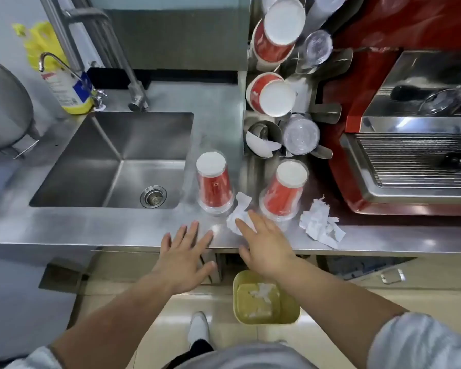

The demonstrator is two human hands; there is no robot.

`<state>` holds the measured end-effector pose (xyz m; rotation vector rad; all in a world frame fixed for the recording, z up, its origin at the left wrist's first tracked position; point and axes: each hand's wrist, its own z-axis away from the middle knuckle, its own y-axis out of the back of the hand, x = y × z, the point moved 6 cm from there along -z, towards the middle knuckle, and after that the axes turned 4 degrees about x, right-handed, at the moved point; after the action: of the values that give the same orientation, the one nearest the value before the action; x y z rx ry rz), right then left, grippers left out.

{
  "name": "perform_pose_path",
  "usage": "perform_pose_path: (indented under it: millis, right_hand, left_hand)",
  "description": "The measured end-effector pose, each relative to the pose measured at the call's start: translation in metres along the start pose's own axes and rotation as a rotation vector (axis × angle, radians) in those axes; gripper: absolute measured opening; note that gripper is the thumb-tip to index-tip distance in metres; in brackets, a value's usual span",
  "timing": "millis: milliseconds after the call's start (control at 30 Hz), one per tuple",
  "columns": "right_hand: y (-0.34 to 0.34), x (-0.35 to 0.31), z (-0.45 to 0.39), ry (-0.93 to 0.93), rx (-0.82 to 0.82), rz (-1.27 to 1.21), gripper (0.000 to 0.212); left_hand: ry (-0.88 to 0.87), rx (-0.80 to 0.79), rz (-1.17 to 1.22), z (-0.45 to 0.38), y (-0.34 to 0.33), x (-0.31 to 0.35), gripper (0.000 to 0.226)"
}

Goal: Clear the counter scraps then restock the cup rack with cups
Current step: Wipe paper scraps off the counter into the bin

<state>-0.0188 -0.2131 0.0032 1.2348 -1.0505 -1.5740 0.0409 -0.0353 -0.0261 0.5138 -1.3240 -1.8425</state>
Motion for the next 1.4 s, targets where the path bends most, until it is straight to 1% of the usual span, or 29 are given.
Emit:
perform_pose_path:
  millis: [100, 200, 467, 667, 733, 900, 1033, 1267, 1400]
  right_hand:
    - [-0.002, 0.003, -0.015, -0.057, -0.025, 0.000, 0.064]
    - [-0.008, -0.002, -0.024, -0.039, -0.025, 0.026, 0.064]
    - [-0.028, -0.005, -0.029, -0.010, 0.088, 0.093, 0.054]
    - [-0.032, 0.001, -0.018, -0.004, 0.165, 0.053, 0.057]
    - [-0.029, 0.003, -0.013, -0.001, 0.205, 0.038, 0.054]
    - [-0.020, 0.005, -0.004, -0.060, 0.252, 0.035, 0.050]
    - [-0.016, 0.005, -0.003, -0.122, 0.225, 0.064, 0.050]
    - [-0.017, 0.010, -0.010, -0.062, 0.120, -0.049, 0.053]
    - [-0.018, 0.017, -0.002, -0.085, 0.164, -0.119, 0.044]
  left_hand:
    - [-0.021, 0.049, 0.006, -0.003, -0.002, -0.005, 0.082]
    - [-0.027, 0.086, 0.002, -0.005, -0.010, -0.010, 0.077]
    - [-0.049, 0.146, 0.049, -0.009, -0.013, -0.012, 0.074]
    - [-0.029, 0.172, 0.055, -0.010, -0.016, -0.011, 0.073]
    - [-0.020, 0.171, 0.049, -0.010, -0.016, -0.011, 0.073]
    - [-0.017, 0.172, 0.045, -0.011, -0.017, -0.010, 0.072]
    - [-0.022, 0.202, 0.055, -0.011, -0.018, -0.010, 0.071]
    - [-0.021, 0.200, 0.060, -0.011, -0.017, -0.010, 0.071]
    - [-0.015, 0.191, 0.041, -0.011, -0.018, -0.008, 0.071]
